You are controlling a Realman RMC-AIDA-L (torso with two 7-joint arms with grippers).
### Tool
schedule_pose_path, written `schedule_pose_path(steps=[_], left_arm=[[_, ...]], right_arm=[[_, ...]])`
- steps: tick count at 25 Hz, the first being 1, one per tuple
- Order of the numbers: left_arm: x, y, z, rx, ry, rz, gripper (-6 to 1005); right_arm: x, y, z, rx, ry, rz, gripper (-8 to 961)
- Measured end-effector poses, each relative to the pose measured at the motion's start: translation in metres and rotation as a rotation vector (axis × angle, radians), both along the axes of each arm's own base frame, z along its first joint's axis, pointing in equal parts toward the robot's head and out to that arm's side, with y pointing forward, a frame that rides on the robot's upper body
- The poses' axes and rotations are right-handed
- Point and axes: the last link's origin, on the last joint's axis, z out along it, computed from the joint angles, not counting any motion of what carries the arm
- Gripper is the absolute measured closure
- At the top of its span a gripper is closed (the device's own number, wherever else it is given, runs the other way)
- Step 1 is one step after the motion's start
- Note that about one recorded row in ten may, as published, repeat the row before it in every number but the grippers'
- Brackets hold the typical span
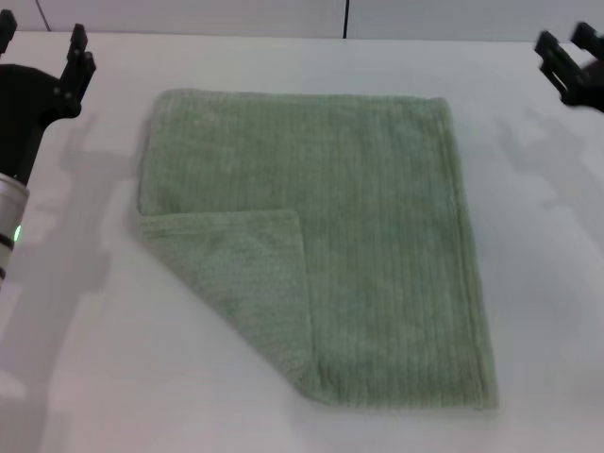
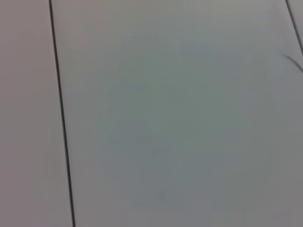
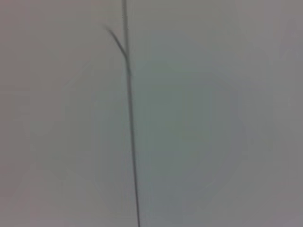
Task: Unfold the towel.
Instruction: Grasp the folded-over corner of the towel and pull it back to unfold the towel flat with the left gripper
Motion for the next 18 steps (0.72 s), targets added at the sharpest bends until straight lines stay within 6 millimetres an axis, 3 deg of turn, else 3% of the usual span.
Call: schedule_pose_path(steps=[1,8,10,14,16,18], left_arm=[[0.000,0.000,0.000,0.000,0.000,0.000,244],[0.014,0.016,-0.006,-0.056,-0.027,0.004,244],[0.033,0.034,-0.010,-0.182,-0.054,0.062,243],[0.043,0.039,-0.012,-0.250,-0.044,0.086,243],[0.087,0.049,-0.010,-0.437,0.042,0.154,243],[0.087,0.049,-0.010,-0.437,0.042,0.154,243]], right_arm=[[-0.013,0.011,0.005,-0.043,-0.004,-0.065,355],[-0.051,0.041,0.030,-0.176,0.023,-0.163,646],[-0.060,0.050,0.027,-0.246,-0.015,-0.202,728],[-0.077,0.066,0.017,-0.350,-0.108,-0.290,834],[-0.082,0.071,0.012,-0.394,-0.147,-0.323,887],[-0.086,0.074,0.007,-0.429,-0.181,-0.338,940]])
